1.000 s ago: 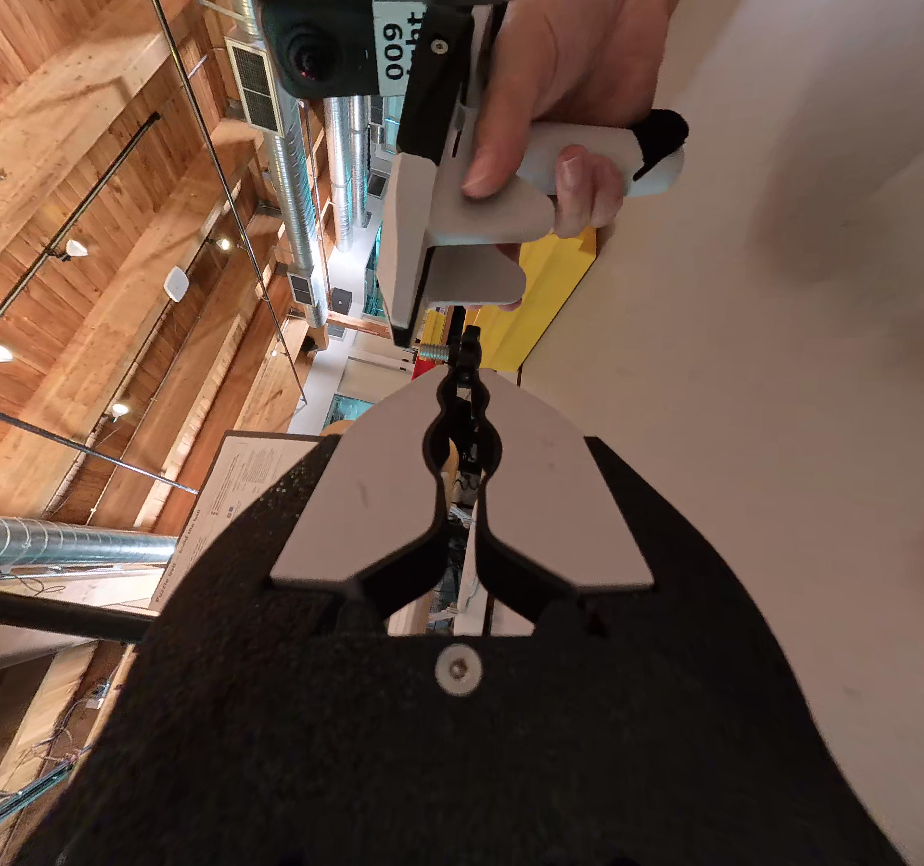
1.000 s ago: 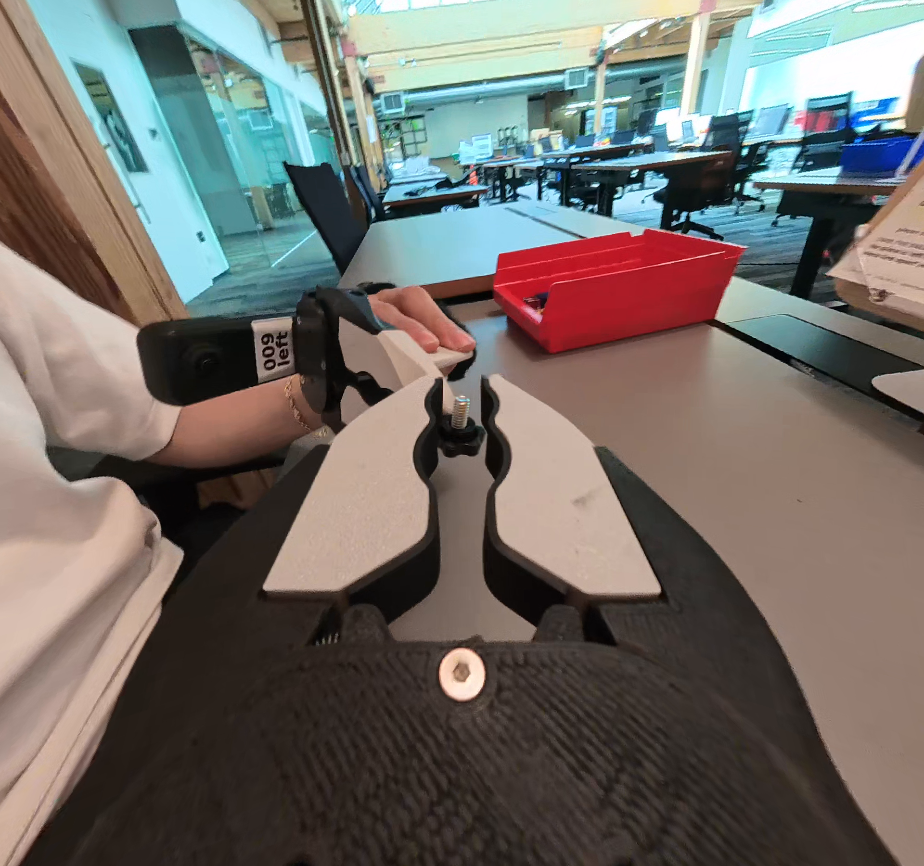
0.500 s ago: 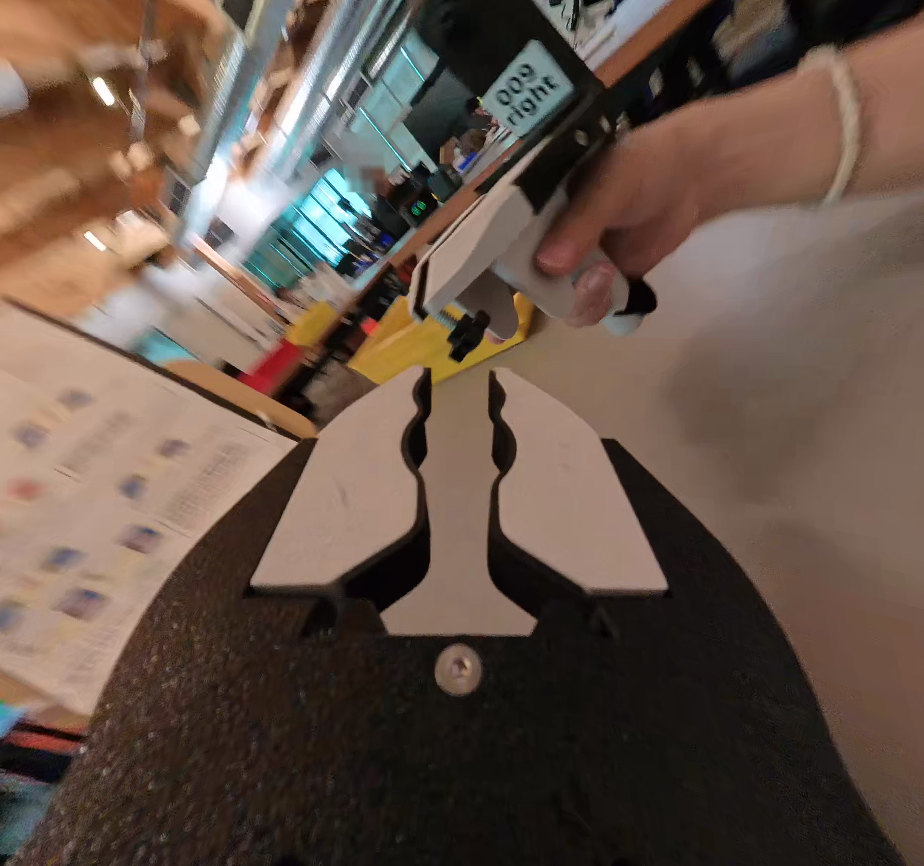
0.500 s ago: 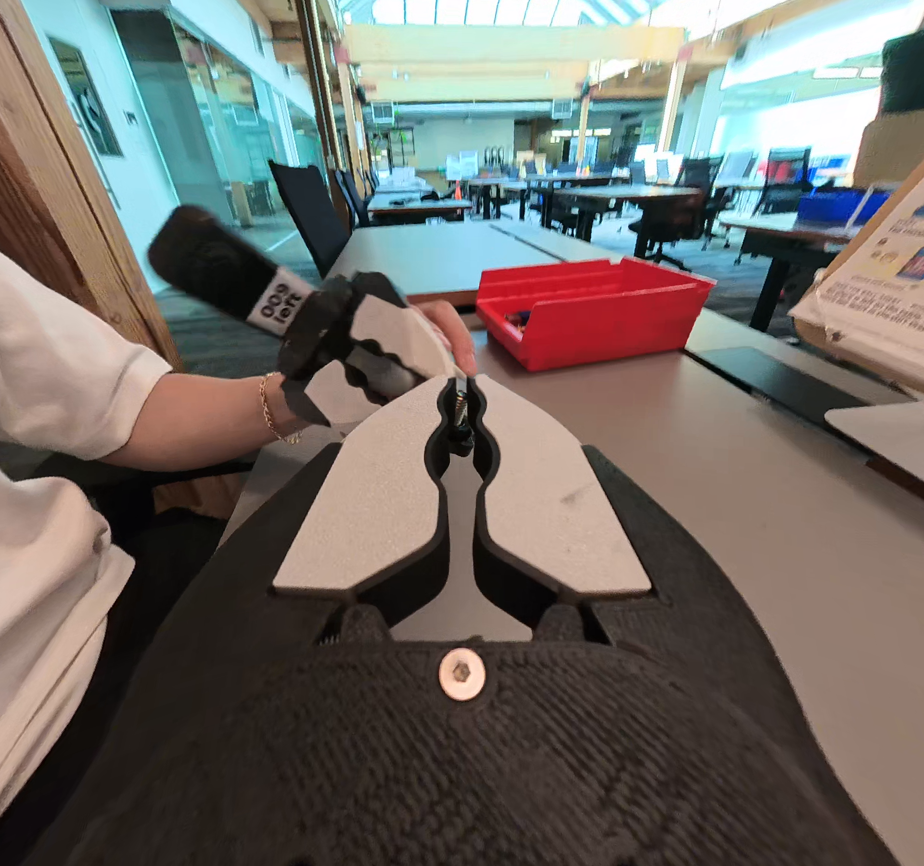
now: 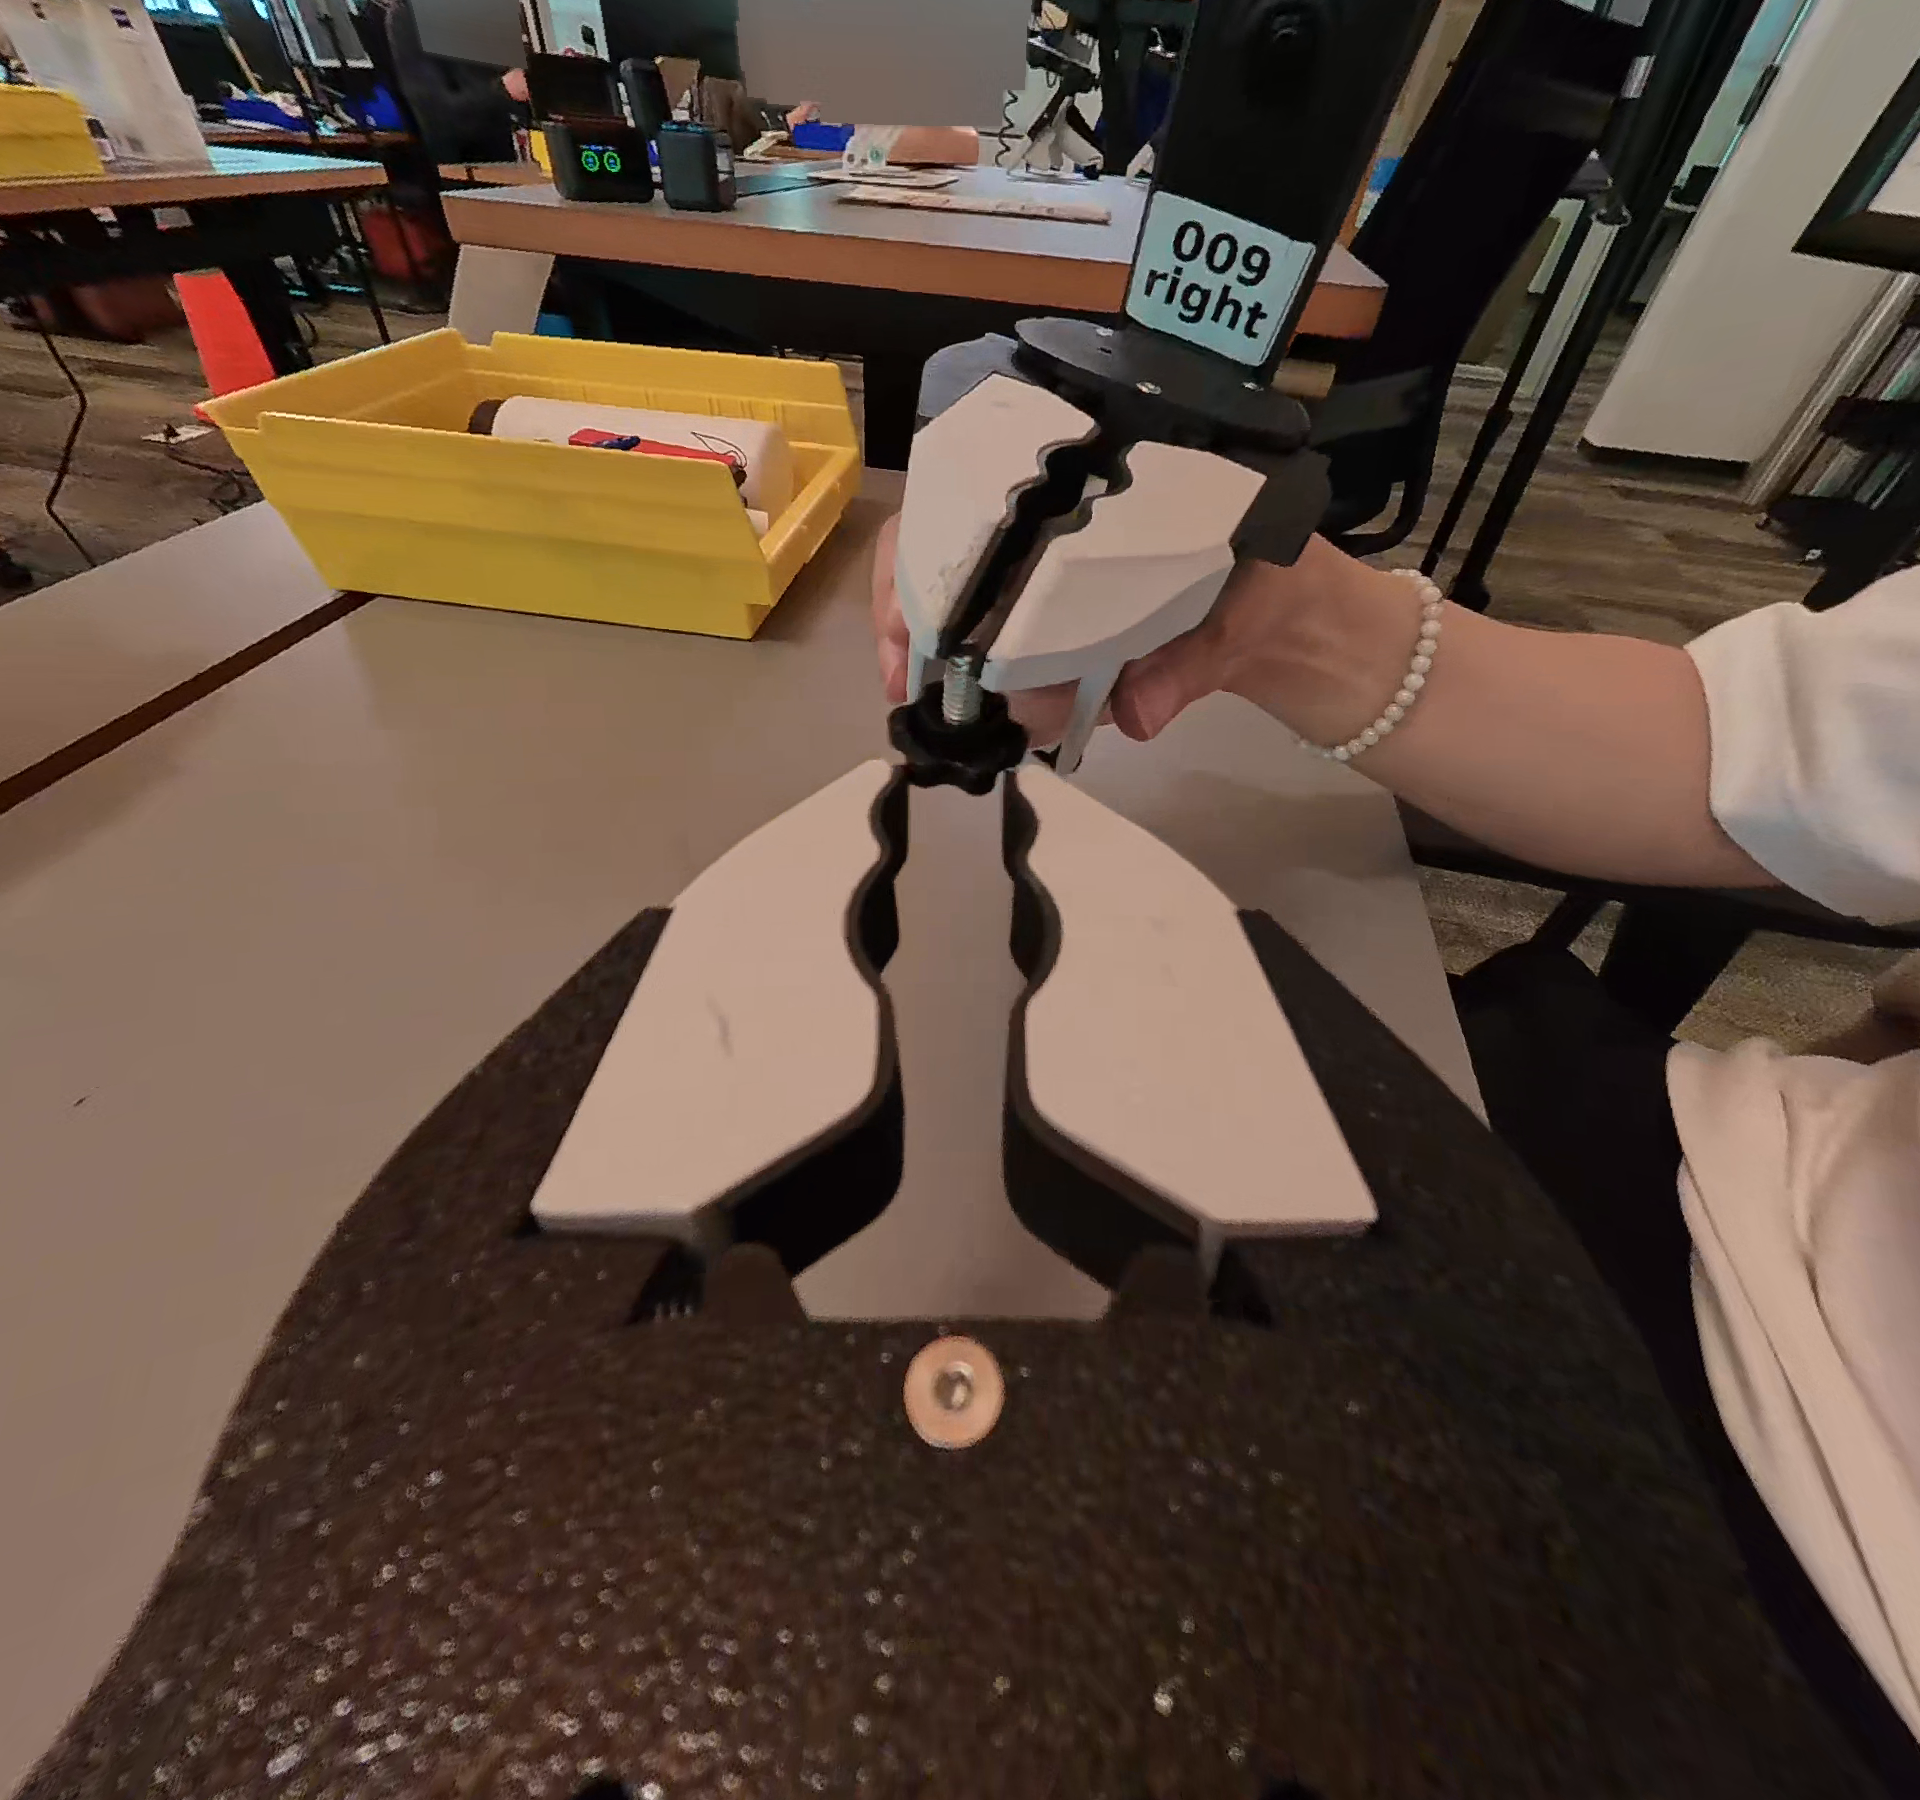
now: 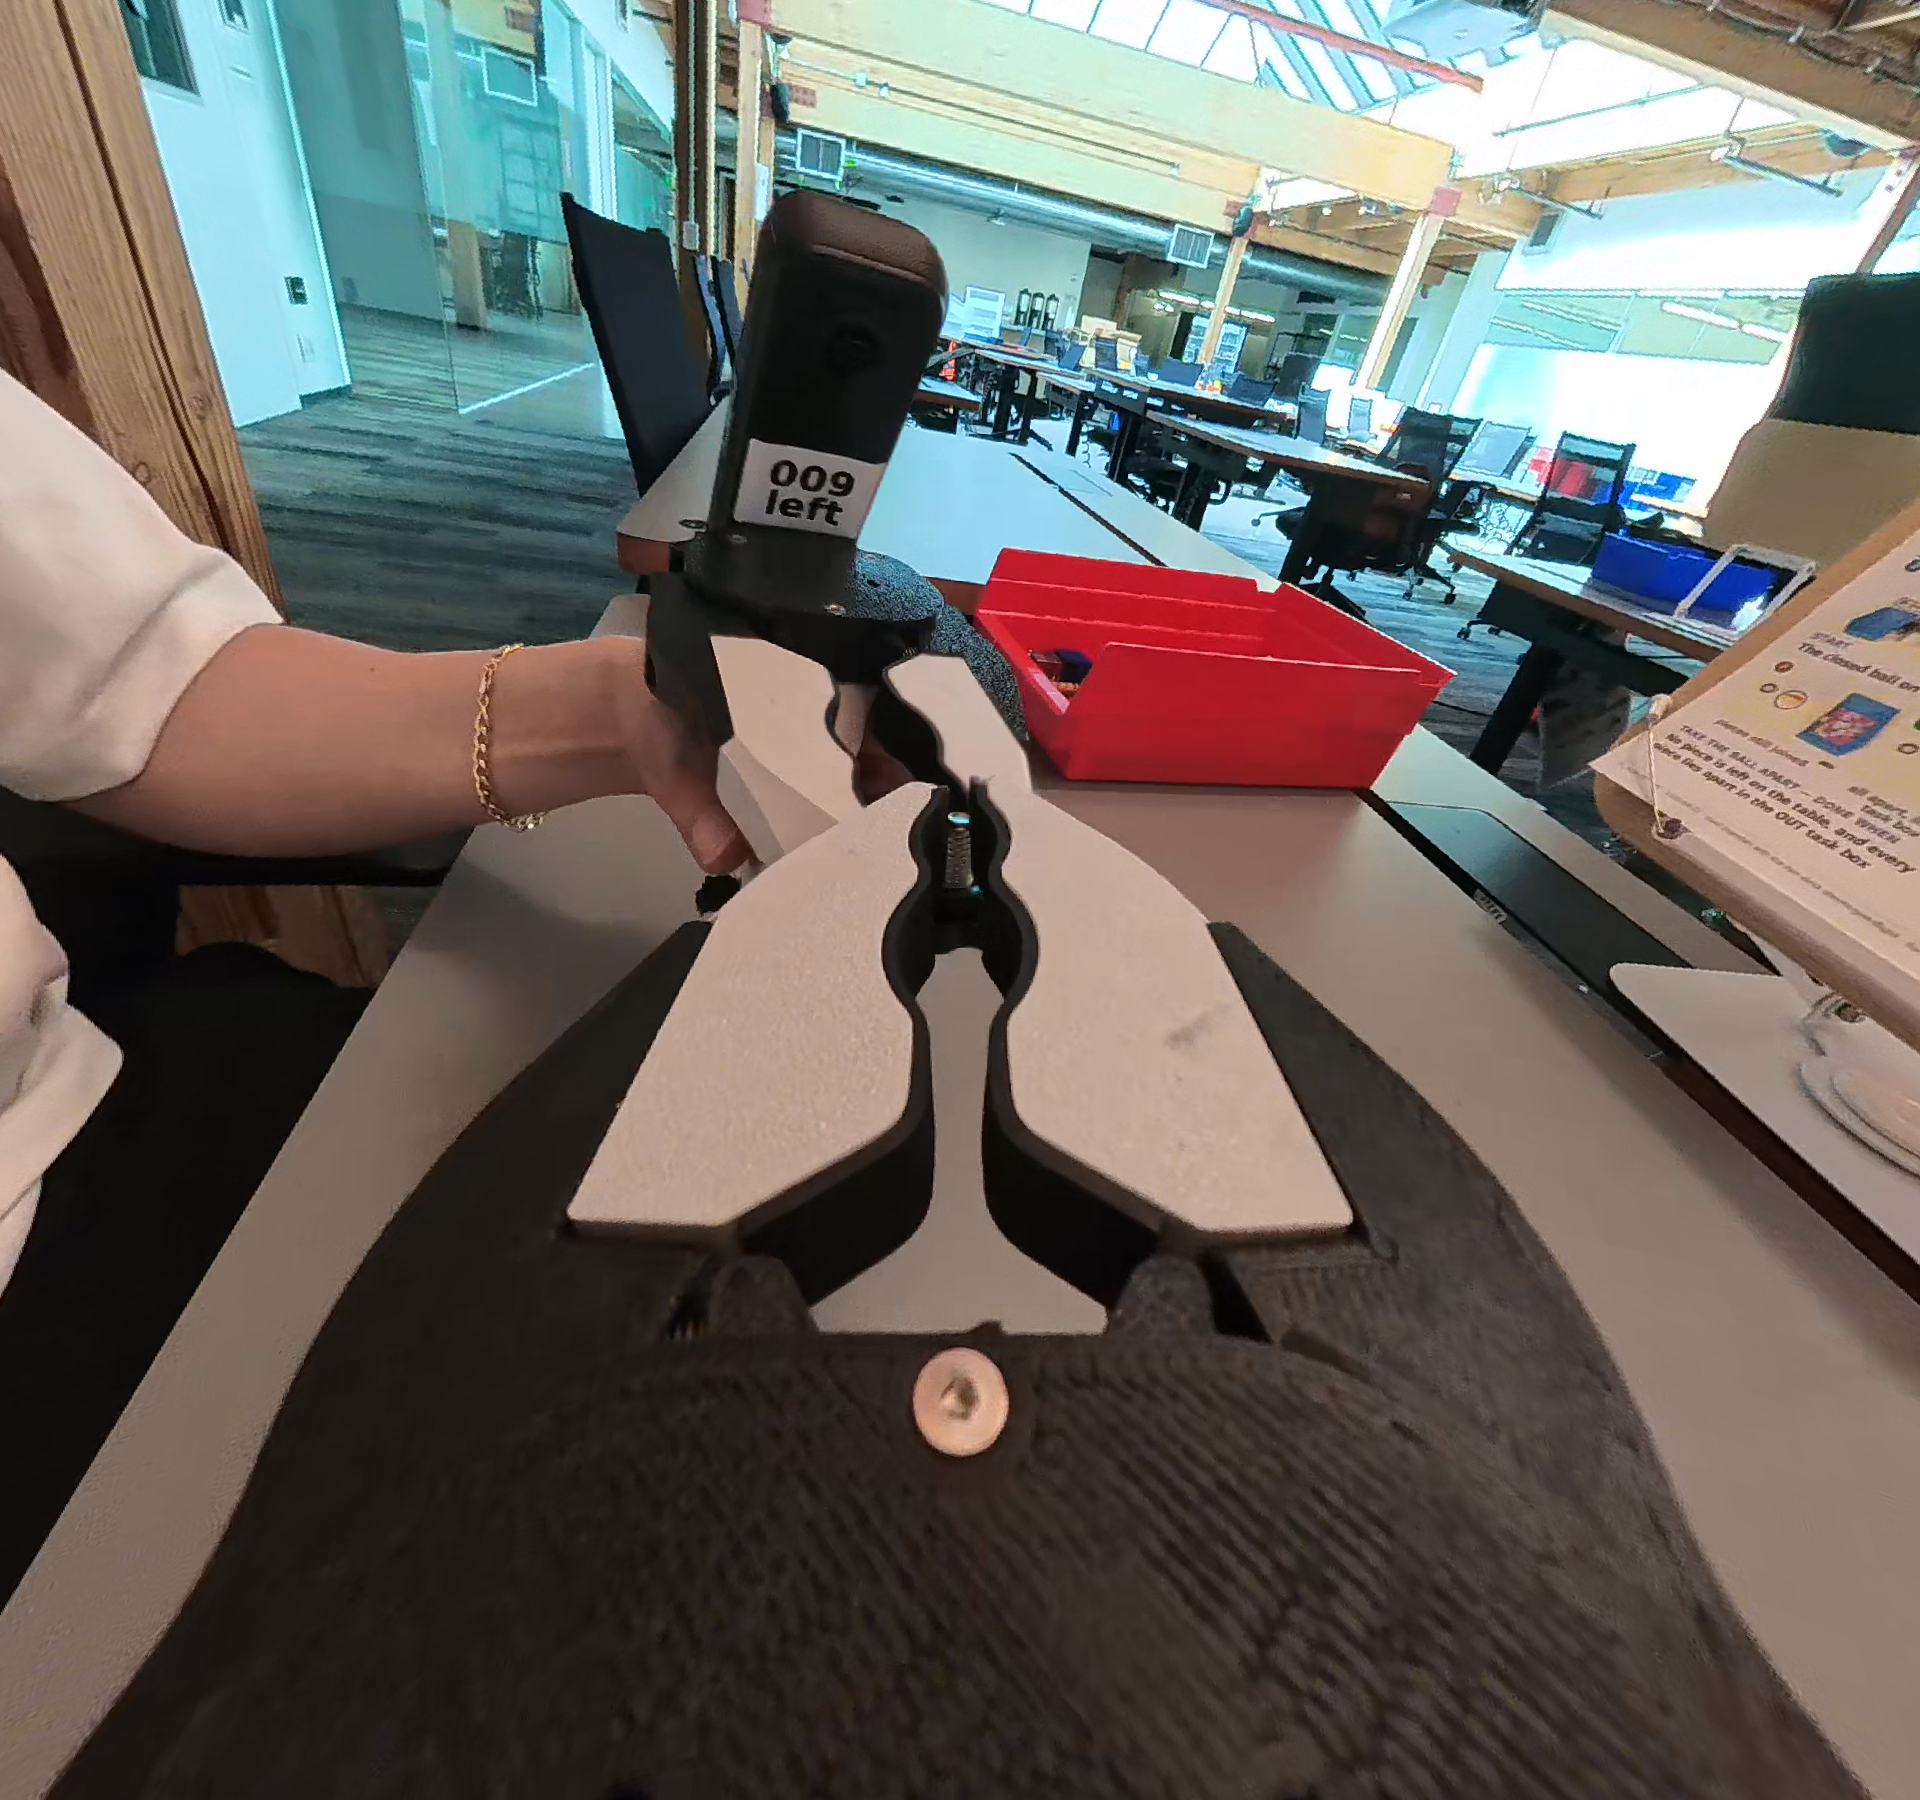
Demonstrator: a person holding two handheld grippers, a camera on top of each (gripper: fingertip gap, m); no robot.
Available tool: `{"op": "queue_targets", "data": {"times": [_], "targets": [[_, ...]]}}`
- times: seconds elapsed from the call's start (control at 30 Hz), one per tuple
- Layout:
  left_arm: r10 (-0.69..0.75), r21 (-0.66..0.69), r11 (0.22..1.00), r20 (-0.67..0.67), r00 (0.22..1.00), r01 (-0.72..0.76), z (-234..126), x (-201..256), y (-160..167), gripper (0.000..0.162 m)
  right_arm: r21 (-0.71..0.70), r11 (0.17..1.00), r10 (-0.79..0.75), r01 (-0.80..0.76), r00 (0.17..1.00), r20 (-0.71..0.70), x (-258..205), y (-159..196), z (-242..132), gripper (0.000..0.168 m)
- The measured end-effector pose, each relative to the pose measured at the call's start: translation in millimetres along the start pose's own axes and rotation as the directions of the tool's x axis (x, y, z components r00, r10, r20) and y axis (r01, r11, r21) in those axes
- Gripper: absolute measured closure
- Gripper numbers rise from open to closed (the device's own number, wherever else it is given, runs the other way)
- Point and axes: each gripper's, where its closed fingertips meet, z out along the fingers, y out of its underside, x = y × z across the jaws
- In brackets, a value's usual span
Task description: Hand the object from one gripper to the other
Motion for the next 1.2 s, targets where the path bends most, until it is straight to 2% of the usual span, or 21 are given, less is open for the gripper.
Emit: {"op": "queue_targets", "data": {"times": [0.17, 0.3, 0.37, 0.43, 0.5, 0.57, 0.67, 0.77, 0.87, 0.97, 1.07, 1.2], "targets": [[0.050, -0.021, 0.999, 0.026, 0.998, -0.049, -0.2, -5.1, 5.9, 0.148, -0.036, 0.999, -0.032, 0.031, 0.999, -0.021, 1.4, 5.8, 2.2, 0.165], [0.012, 0.030, 0.999, -0.004, 1.000, -0.012, -1.9, -2.9, 0.8, 0.149, -0.010, 0.998, -0.055, 0.055, 0.997, -0.049, 4.5, 1.1, 1.5, 0.167], [-0.001, 0.050, 0.999, -0.023, 1.000, 0.002, -3.5, -0.6, -2.9, 0.135, -0.017, 0.998, -0.056, 0.055, 0.996, -0.063, 6.8, 1.0, 0.9, 0.168], [-0.003, 0.062, 0.998, -0.011, 1.000, 0.003, -3.8, -1.9, -5.2, 0.135, -0.004, 0.999, -0.039, 0.038, 0.998, -0.057, 6.5, 0.4, 0.7, 0.168], [0.004, 0.037, 0.999, -0.006, 1.000, -0.003, -1.8, -2.7, -0.3, 0.128, -0.002, 0.999, -0.032, 0.032, 0.998, -0.063, 8.1, 1.0, 0.9, 0.168], [0.037, -0.044, 0.998, 0.064, 0.997, -0.034, -1.7, -14.7, 13.0, 0.130, -0.048, 0.998, -0.044, 0.040, 0.996, -0.077, 12.6, 6.7, -2.2, 0.168], [0.098, -0.162, 0.984, 0.137, 0.986, -0.076, -5.9, -30.0, 31.2, 0.132, -0.203, 0.979, 0.011, -0.033, 0.994, -0.111, 26.0, 31.1, -18.5, 0.168], [0.044, -0.162, 0.987, 0.149, 0.988, -0.020, -8.5, -35.9, 33.9, 0.131, -0.393, 0.906, 0.051, -0.155, 0.963, -0.263, 55.7, 68.2, -52.3, 0.149], [-0.007, -0.152, 0.988, 0.167, 0.986, 0.033, -11.3, -42.4, 36.3, 0.131, -0.558, 0.777, 0.073, -0.290, 0.923, -0.378, 74.8, 113.4, -98.4, 0.128], [-0.016, -0.168, 0.985, 0.184, 0.983, 0.047, -12.4, -47.7, 41.3, 0.131, -0.544, 0.750, 0.131, -0.376, 0.891, -0.436, 82.0, 132.2, -115.1, 0.121], [-0.016, -0.191, 0.980, 0.191, 0.982, 0.053, -11.8, -48.8, 45.9, 0.131, -0.522, 0.727, 0.087, -0.446, 0.814, -0.574, 106.2, 145.7, -129.3, 0.116], [0.005, -0.217, 0.976, 0.197, 0.980, 0.038, -12.4, -49.9, 49.4, 0.131, -0.540, 0.681, 0.026, -0.496, 0.752, -0.658, 125.0, 166.5, -142.0, 0.115]]}}
